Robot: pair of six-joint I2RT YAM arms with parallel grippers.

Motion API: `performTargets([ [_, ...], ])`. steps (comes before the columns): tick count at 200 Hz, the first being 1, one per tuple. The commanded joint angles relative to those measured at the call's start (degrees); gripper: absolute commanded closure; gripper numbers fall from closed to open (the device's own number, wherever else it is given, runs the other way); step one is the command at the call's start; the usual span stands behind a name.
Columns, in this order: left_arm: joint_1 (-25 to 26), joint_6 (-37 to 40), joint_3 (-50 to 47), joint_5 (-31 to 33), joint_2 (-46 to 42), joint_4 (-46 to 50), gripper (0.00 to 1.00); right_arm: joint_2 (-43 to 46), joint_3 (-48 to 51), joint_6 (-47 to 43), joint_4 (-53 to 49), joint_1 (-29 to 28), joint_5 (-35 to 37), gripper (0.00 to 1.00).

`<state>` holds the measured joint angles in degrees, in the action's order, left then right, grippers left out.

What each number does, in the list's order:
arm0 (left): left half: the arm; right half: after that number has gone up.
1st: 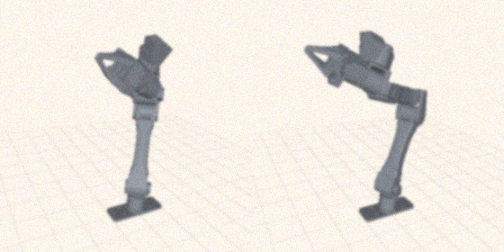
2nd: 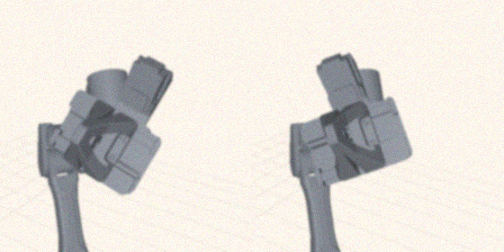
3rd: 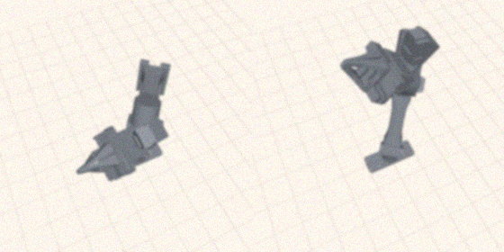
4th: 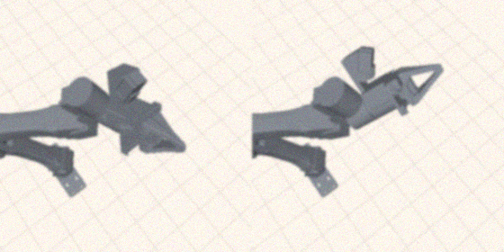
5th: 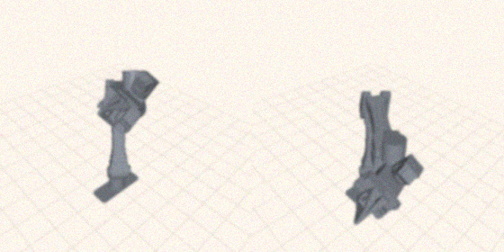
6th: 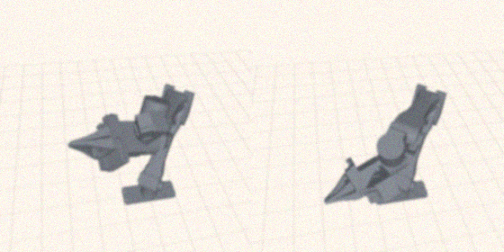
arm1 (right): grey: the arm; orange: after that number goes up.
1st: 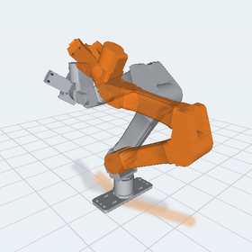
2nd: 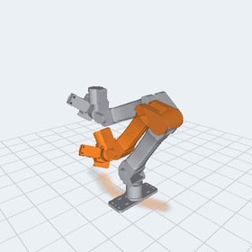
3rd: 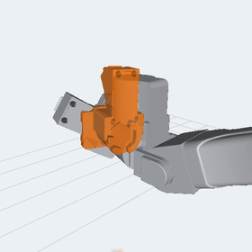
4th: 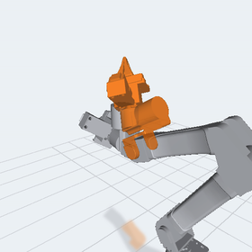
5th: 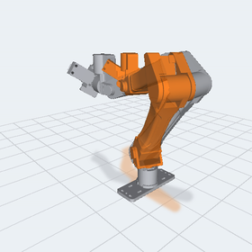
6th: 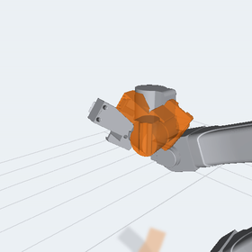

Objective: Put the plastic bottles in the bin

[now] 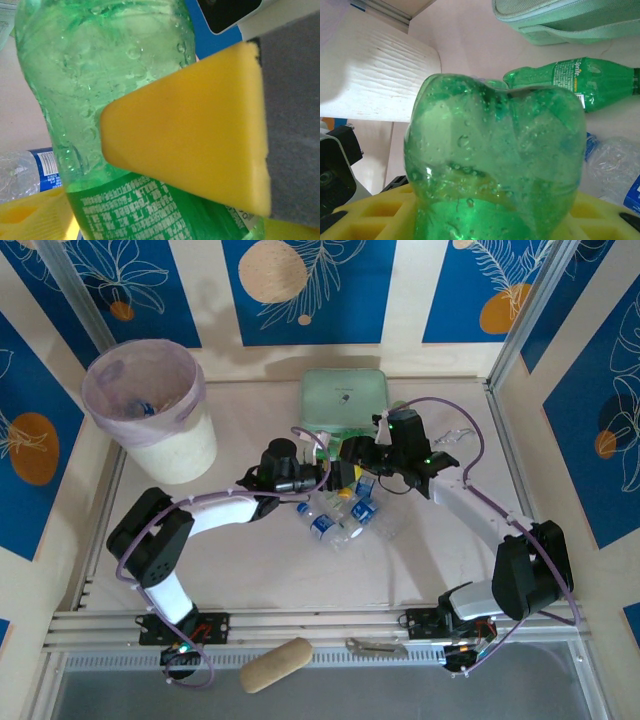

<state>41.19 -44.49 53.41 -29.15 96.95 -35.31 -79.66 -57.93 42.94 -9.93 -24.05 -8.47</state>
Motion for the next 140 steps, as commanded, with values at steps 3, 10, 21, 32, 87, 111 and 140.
performTargets([
  [3,0.64,1.34,0.47,-0.65,-0.52,-0.68,0.26,0.76,0.01,0.57,-0.70,-0.64,-1.79,0.48],
  [10,0.61,1.25,0.32,-0.56,-0.56,-0.88,0.29,0.78,0.01,0.66,-0.76,-0.64,-1.77,0.48],
  [21,0.64,1.21,0.13,-0.23,-0.78,-1.19,0.33,0.80,0.01,0.66,-0.85,-0.69,-1.73,0.48],
  [32,0.62,1.17,-0.14,0.17,-1.01,-1.26,0.34,0.76,0.10,0.74,-1.03,-0.73,-1.56,0.47],
  [87,0.46,1.12,-1.40,2.45,-1.69,-0.82,0.39,2.24,0.36,1.32,-1.54,-0.17,-0.87,0.23],
  [111,0.04,0.68,-2.45,3.97,-2.06,-0.39,0.40,4.01,1.41,2.35,-1.49,1.53,-0.82,0.20],
  [140,-1.08,0.40,-3.70,4.73,-3.01,0.48,0.41,6.74,4.12,4.45,-0.29,4.63,-1.46,0.19],
])
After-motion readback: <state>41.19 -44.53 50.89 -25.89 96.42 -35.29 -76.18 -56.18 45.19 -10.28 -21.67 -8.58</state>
